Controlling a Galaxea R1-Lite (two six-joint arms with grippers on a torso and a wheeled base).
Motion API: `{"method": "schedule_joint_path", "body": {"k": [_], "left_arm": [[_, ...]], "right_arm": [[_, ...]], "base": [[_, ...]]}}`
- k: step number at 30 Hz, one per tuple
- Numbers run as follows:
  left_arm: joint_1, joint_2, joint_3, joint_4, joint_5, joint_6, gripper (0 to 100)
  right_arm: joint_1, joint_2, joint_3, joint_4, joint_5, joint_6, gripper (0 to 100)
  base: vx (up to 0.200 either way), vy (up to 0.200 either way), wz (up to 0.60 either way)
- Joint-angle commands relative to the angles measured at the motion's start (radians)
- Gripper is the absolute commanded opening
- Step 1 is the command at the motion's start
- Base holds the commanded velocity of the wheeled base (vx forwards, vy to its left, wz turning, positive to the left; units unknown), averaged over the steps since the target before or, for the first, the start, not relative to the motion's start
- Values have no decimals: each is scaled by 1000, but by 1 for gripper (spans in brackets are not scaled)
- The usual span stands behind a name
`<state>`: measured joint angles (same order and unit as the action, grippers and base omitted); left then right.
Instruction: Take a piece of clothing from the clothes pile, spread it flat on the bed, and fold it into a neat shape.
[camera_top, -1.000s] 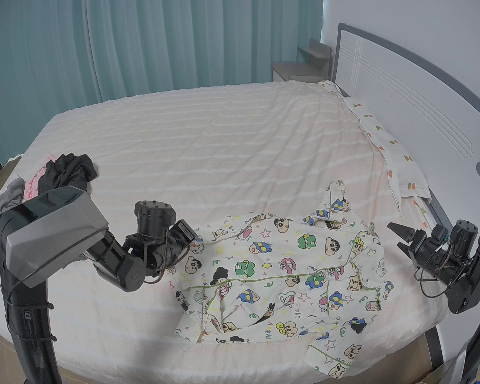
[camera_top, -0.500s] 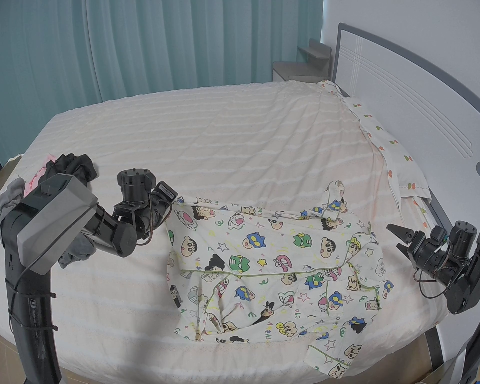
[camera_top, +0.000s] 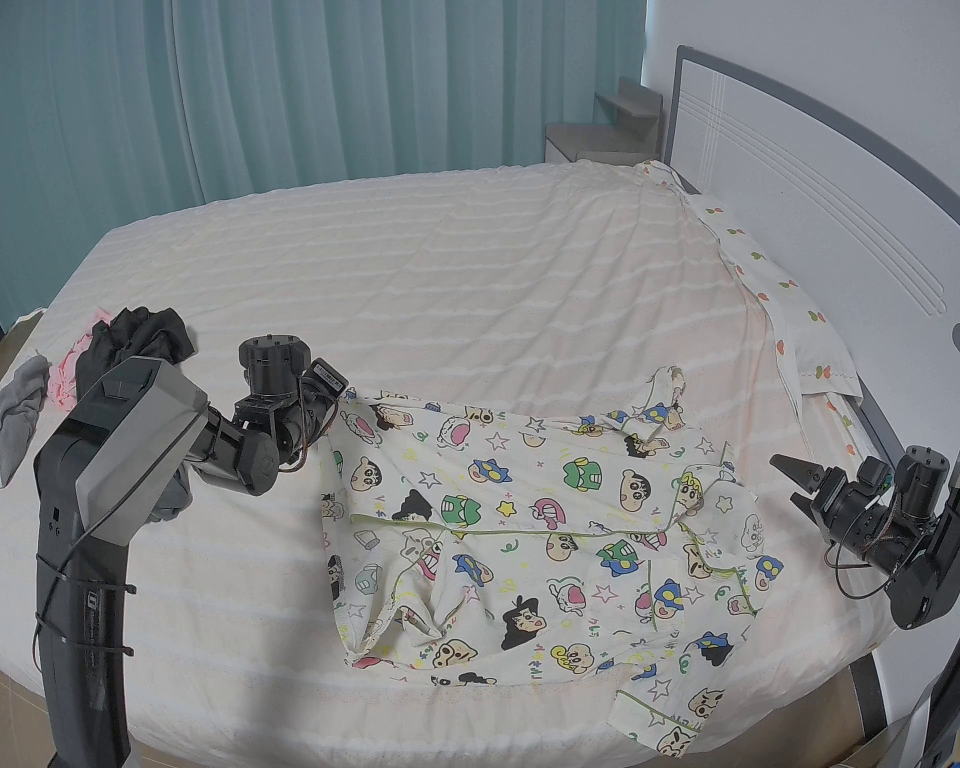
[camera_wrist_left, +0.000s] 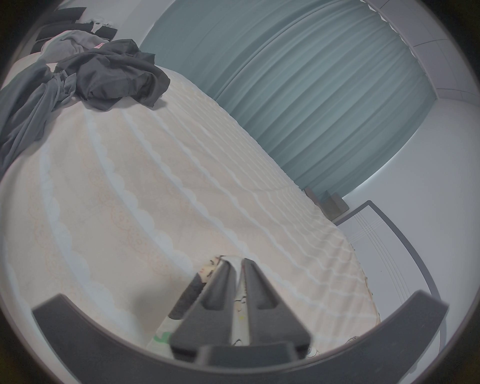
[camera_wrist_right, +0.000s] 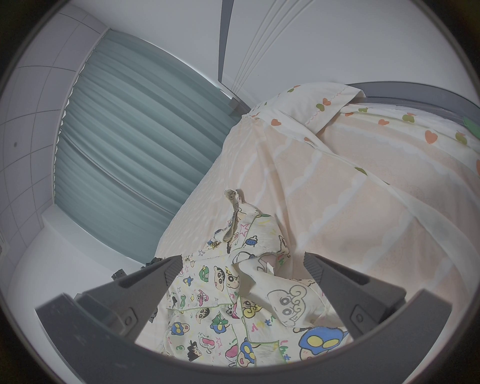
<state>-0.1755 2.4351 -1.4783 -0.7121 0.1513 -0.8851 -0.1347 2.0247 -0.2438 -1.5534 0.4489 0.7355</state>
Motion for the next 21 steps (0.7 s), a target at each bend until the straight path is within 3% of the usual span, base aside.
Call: {"method": "schedule_joint_path", "body": {"k": [1, 8, 14, 18, 21], "left_arm": [[8, 22, -40, 16, 2, 3, 100], [45, 33, -109, 42, 2, 8, 100], [65, -68, -37, 72, -15, 28, 100], [53, -188, 98, 137, -29, 40, 100], [-27, -301, 265, 164, -87, 37, 100]], "right_arm": [[0, 2, 1, -13, 1, 1, 100], [0, 2, 1, -13, 1, 1, 100], [0, 2, 0, -13, 1, 1, 100], [-3, -3, 0, -13, 1, 1, 100], [-3, -4, 0, -13, 1, 2, 100]], "base": [[0, 0, 0], [0, 0, 0], [0, 0, 0], [0, 0, 0], [0, 0, 0]]}}
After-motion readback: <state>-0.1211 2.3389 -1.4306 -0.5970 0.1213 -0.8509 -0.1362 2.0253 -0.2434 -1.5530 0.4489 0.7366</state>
